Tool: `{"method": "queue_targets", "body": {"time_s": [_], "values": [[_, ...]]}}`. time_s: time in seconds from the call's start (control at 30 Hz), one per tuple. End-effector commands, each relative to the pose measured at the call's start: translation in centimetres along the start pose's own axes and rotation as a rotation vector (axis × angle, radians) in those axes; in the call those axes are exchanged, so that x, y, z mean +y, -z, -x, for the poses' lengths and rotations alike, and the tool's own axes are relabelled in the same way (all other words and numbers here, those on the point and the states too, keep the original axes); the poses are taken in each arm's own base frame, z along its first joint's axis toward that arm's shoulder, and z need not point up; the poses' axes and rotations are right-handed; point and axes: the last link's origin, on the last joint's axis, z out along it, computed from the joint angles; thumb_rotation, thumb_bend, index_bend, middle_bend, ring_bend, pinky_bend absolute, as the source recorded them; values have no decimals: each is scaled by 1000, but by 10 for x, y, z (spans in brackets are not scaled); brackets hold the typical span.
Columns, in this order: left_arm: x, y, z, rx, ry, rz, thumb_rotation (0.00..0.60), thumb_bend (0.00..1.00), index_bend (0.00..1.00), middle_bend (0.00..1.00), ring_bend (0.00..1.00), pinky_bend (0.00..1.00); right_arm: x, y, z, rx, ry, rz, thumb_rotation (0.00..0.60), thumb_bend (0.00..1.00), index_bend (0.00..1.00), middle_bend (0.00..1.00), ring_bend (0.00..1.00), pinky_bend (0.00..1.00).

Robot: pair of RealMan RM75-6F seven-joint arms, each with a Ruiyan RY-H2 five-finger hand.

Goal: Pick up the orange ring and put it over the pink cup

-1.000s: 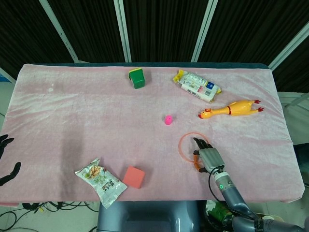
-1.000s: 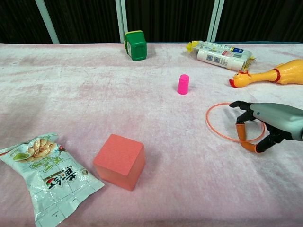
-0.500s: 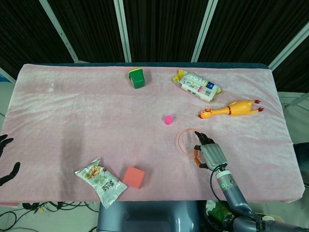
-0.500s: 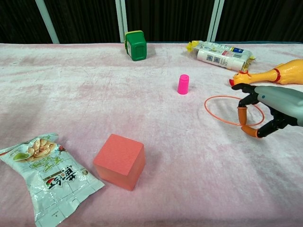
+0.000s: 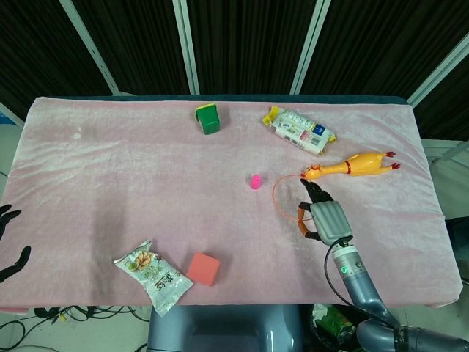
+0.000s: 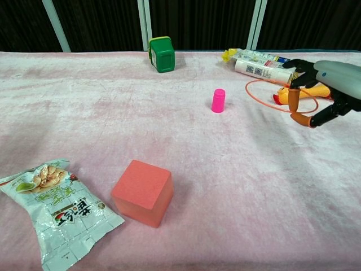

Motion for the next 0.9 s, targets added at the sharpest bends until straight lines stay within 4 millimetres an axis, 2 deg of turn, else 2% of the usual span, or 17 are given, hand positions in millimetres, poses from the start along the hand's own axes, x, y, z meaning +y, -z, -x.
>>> {"method": "queue_targets", "body": {"time_s": [0.03, 0.23, 0.33, 0.63, 0.83, 0.9], "values": [[0, 0, 0, -1, 0, 0, 600, 331, 202, 121, 0, 0, 0, -12, -10, 16, 7, 7, 600, 388, 781, 0, 0, 178], [0, 0, 0, 1, -1, -3, 600, 331, 203, 121, 0, 0, -14, -35, -14, 9, 23, -15, 600, 387, 781, 0, 0, 178], [-1, 0, 0, 1, -2, -5, 600, 331, 203, 121, 0, 0, -28, -47, -11, 6, 30, -37, 600, 388, 781, 0, 0, 178], [-4, 0, -4, 16, 4, -15, 600, 331, 202, 121, 0, 0, -60, -77, 9, -16, 49, -53, 600, 387, 781, 0, 0, 178], [-5, 0, -5, 19, 10, -16, 600, 331, 203, 121, 0, 0, -74, -86, 23, -36, 54, -65, 600, 386, 780, 0, 0, 178], [-6, 0, -6, 19, 12, -16, 600, 331, 202, 121, 0, 0, -79, -87, 27, -42, 55, -74, 600, 375, 747, 0, 0, 178]]}}
